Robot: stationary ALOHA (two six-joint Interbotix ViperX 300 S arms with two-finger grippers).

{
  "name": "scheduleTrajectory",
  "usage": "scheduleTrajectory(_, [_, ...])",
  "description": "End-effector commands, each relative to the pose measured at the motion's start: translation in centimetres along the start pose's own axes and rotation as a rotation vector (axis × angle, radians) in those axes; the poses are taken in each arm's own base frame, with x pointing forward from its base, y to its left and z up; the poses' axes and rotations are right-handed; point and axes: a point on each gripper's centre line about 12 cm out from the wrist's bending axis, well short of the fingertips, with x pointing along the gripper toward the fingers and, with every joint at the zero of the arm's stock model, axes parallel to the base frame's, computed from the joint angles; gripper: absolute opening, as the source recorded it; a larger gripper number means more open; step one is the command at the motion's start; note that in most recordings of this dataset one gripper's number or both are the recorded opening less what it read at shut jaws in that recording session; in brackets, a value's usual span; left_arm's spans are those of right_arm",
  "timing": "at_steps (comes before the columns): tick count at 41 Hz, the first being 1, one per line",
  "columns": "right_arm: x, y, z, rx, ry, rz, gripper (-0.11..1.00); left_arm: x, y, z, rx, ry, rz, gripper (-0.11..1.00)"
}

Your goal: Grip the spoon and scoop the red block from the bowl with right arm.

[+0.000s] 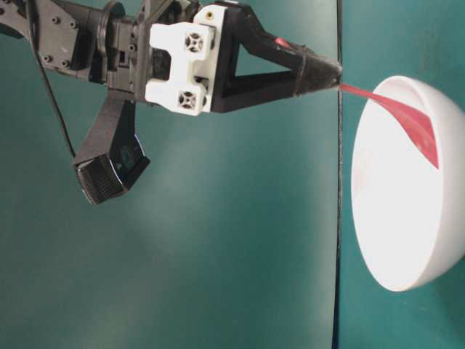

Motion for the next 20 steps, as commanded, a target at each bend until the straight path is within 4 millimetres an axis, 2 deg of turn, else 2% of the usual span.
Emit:
scheduleTrajectory(1, [-1.1, 0.5, 0.7, -0.006, -0.034, 0.013, 0.23, 0.1, 0.0, 1.0, 0.006, -0.028, -0.002, 0.0])
scheduleTrajectory(20, [1.5, 0.0, 1.8, -0.022, -0.078, -0.01, 0.23, 0.1, 0.0, 1.0, 0.008, -0.026, -0.002, 0.0])
